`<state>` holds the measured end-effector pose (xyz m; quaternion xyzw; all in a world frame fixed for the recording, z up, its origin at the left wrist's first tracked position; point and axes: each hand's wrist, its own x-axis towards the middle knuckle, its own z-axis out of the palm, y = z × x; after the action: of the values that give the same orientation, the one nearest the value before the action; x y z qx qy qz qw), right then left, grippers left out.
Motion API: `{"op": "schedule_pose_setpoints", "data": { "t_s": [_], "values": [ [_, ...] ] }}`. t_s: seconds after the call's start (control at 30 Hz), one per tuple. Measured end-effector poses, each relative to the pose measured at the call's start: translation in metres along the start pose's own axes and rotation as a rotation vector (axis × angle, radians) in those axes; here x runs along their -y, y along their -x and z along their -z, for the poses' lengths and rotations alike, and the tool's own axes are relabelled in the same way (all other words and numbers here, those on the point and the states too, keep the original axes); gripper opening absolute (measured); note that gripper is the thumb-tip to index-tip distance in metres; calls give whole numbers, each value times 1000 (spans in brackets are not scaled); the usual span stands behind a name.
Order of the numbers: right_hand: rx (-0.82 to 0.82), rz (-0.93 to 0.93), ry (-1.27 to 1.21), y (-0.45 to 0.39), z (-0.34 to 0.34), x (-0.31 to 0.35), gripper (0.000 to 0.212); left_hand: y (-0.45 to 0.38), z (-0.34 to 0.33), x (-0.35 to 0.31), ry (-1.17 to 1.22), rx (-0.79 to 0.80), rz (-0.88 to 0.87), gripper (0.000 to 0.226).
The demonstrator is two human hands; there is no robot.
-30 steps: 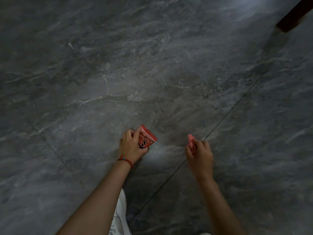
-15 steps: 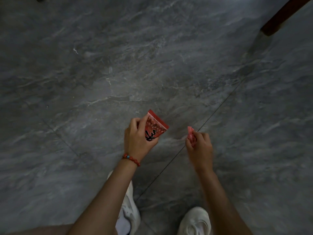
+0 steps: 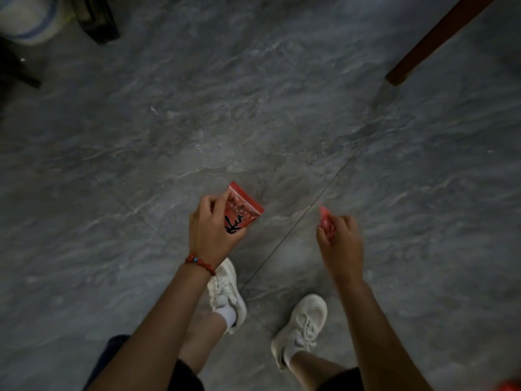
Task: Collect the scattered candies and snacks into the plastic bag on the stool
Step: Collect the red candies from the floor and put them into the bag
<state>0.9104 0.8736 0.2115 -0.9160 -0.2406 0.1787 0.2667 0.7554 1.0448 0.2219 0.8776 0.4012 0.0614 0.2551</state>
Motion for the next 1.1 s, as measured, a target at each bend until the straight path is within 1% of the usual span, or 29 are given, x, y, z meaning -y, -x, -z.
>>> {"op": "schedule_pose_setpoints", "data": {
  "t_s": [0.13,0.23,0.4,0.57,0.77,0.9,1.1],
  "values": [
    [7,0,5,22,57,51,27,17,72,-18,-5,3,26,82],
    [21,3,8,38,91,92,27,28,127,-27,-17,0,74,81],
    [37,61,7,63,140,164,28,48,215,-38,-38,-25,123,80],
    [48,108,4,73,176,232,29,65,285,-35,-24,-50,205,81],
    [69,206,24,66,187,304,26,74,352,-15,8,-109,289,78],
    [64,325,37,61,186,353,26,84,382,-3,29,-173,367,79],
    [158,521,41,60,172,410,29,115,410,8,74,-313,504,77]
  ]
}}
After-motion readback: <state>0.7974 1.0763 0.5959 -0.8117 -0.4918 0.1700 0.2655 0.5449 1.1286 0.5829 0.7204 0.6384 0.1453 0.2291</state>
